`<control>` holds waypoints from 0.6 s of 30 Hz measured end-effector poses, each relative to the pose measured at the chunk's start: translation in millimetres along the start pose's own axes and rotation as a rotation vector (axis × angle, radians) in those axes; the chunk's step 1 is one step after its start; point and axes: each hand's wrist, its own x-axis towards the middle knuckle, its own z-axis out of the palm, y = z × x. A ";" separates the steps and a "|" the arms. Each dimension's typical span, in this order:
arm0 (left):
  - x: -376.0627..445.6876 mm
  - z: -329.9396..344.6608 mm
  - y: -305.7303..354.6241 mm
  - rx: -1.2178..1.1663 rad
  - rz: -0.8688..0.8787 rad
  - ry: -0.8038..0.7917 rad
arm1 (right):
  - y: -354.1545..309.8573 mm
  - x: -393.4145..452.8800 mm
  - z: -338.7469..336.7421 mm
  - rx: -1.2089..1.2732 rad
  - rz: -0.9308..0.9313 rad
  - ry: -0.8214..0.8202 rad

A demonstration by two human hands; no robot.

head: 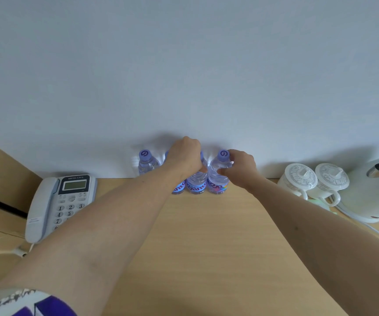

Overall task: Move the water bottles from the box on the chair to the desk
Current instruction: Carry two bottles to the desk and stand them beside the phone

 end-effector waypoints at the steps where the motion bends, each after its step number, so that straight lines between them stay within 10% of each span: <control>1: 1.3 0.7 0.5 0.006 0.012 -0.003 | 0.8 0.7 -0.9 0.000 -0.006 -0.016; 18: 9.7 2.8 -2.1 0.072 -0.044 0.003 | -0.2 3.8 1.5 -0.010 -0.021 0.008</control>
